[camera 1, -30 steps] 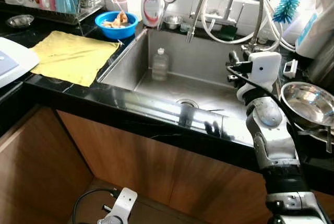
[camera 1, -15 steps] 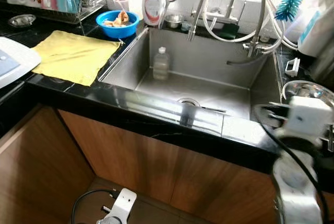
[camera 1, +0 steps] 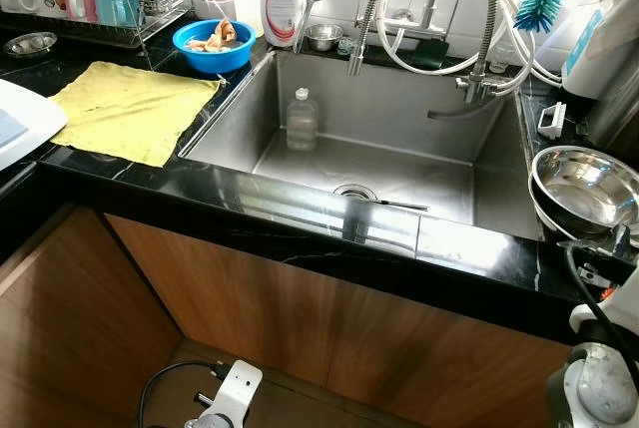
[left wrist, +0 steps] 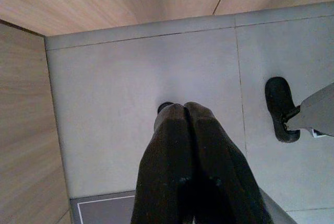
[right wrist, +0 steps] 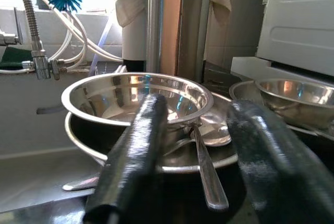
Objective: Kitchen organization
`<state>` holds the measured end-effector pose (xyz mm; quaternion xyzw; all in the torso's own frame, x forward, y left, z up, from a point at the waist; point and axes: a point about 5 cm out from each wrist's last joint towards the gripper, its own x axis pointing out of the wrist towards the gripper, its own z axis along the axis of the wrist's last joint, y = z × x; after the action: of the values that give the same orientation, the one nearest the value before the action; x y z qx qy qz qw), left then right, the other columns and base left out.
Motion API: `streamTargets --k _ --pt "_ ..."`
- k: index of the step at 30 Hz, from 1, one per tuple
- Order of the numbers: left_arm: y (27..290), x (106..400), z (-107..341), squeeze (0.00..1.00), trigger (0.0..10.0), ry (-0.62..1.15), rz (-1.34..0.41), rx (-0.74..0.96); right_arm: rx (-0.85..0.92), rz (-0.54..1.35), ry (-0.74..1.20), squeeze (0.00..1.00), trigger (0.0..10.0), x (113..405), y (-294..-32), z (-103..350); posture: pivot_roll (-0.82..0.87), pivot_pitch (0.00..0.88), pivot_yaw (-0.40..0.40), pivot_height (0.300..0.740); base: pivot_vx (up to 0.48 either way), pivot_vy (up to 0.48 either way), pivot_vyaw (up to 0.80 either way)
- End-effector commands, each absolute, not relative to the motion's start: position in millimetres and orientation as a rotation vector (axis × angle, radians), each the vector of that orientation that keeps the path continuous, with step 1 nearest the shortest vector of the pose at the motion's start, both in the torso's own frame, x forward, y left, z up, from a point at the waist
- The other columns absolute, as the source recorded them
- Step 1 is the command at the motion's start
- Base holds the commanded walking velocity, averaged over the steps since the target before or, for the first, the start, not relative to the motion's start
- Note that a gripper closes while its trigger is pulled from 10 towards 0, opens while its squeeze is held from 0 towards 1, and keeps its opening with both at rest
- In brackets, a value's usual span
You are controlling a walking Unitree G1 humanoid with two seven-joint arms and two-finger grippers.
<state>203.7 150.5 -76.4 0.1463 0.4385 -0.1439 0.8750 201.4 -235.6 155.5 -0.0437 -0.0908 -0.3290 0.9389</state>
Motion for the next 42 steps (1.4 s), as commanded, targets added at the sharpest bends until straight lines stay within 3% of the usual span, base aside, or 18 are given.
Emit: streamTargets --k 1,4,5,6,7,42 --pt "150.7 204.1 -76.4 0.0 10.0 0.923 -0.308 0.312 -0.087 -0.671 -0.219 1.0 10.0 198.5 -233.9 163.4 0.01 0.07 -0.031 0.74 0.0 0.0 0.0" --pt "150.6 203.9 -76.5 0.0 10.0 0.924 -0.308 0.311 -0.089 -0.679 -0.213 1.0 10.0 195.8 -234.8 162.5 0.01 0.068 -0.033 0.74 0.0 0.0 0.0" --pt "150.6 203.9 -76.5 0.0 10.0 0.924 -0.308 0.312 -0.092 -0.684 -0.207 0.75 10.0 194.5 -235.4 161.4 0.01 0.067 -0.033 0.74 0.0 0.0 0.0" --pt "150.6 203.8 -76.5 0.0 10.0 0.925 -0.308 0.312 -0.094 -0.687 -0.202 0.75 10.0 193.7 -235.8 160.7 0.01 0.067 -0.033 0.74 0.0 0.0 0.0" --pt "150.4 203.7 -76.6 0.0 10.0 0.925 -0.309 0.311 -0.097 -0.697 -0.199 0.0 10.0 191.1 -236.7 160.0 0.01 0.066 -0.034 0.74 0.0 0.0 0.0" --pt "149.7 203.0 -76.9 0.0 10.0 0.921 -0.316 0.313 -0.057 -0.723 -0.077 0.0 10.0 186.5 -236.0 134.7 0.01 0.022 -0.041 0.74 0.0 0.0 0.0"
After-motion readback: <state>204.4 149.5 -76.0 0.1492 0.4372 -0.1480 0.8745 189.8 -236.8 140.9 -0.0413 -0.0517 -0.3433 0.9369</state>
